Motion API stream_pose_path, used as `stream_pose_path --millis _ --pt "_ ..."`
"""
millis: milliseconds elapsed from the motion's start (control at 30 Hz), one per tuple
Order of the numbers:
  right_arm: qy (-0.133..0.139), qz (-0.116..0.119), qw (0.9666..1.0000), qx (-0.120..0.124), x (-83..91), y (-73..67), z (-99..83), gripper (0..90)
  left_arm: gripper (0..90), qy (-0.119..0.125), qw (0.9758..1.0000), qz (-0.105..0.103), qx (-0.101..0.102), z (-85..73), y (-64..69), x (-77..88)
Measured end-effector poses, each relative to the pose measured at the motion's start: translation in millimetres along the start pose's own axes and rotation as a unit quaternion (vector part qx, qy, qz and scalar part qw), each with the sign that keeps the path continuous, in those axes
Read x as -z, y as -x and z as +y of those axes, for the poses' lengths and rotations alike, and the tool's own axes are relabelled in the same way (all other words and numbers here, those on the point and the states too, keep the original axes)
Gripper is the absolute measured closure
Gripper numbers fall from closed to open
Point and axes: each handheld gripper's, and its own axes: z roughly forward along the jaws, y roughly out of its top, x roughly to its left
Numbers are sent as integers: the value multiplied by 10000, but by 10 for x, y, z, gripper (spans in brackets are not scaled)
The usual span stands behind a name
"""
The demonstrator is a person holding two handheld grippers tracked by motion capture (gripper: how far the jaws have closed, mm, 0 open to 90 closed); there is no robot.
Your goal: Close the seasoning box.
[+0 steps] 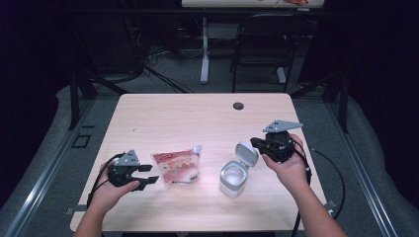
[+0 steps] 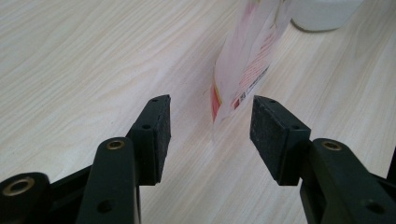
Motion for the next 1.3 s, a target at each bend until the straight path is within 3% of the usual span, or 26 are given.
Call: stream_pose_path --millis 367,700,1300 --pt "51 105 9999 -83 -8 -32 -98 884 480 -8 10000 1 3 -3 0 -3" --pt "42 171 9998 6 3 -71 -97 883 477 -11 10000 6 -2 -5 -4 -1" --pt "-27 472 9987 198 -61 -300 -136 876 477 1 10000 5 26 -15 -9 -1"
